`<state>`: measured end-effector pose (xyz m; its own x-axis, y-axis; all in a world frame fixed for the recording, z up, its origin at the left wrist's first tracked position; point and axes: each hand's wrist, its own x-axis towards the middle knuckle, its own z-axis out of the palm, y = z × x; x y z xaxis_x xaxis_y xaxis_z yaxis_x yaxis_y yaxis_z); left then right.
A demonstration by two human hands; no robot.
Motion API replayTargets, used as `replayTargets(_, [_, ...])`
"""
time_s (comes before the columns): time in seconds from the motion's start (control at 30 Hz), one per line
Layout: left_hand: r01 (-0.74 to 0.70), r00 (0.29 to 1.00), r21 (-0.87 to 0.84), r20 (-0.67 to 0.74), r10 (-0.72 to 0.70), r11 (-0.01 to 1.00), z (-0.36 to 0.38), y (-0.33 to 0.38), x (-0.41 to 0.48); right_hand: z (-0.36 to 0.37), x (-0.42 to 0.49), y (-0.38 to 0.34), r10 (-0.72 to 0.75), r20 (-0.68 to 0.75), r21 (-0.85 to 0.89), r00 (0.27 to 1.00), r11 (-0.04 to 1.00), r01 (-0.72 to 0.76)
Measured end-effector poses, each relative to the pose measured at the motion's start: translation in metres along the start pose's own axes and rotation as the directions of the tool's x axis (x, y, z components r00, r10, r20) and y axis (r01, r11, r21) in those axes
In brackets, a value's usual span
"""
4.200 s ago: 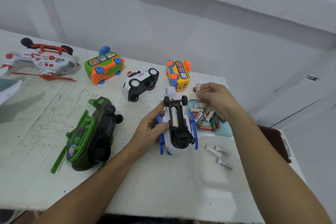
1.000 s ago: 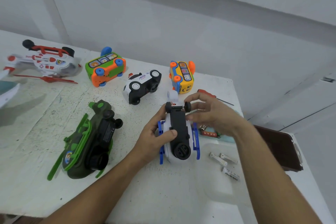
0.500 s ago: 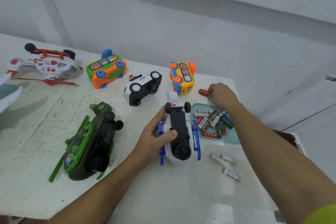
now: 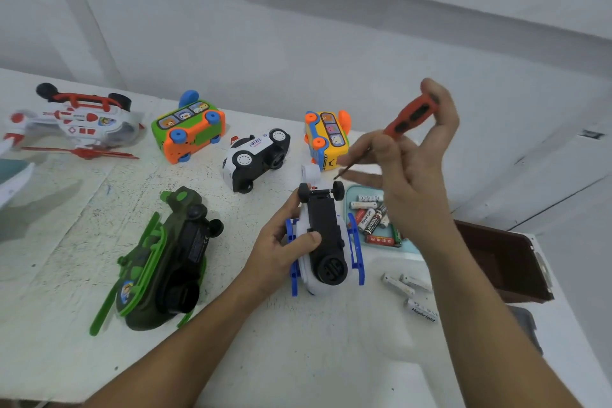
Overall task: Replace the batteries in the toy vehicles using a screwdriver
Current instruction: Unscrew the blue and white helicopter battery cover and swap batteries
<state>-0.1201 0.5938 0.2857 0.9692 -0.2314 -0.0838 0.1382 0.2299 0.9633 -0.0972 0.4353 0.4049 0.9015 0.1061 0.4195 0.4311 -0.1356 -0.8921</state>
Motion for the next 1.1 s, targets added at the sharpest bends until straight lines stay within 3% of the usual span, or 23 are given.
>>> replayTargets(0.47, [0.022,0.999,0.012,-0.028,-0.022,1.0,0.002,0.005,0.0,0.009,-0.016,0.009,-0.047,0.061,-0.147,0.997,0.988,0.056])
replayTargets(1.1, [0.017,0.999,0.007,-0.028,-0.017,1.0,0.005,0.01,-0.001,0.012,-0.019,0.015,-0.053,-0.005,-0.17,0.999,0.984,0.051])
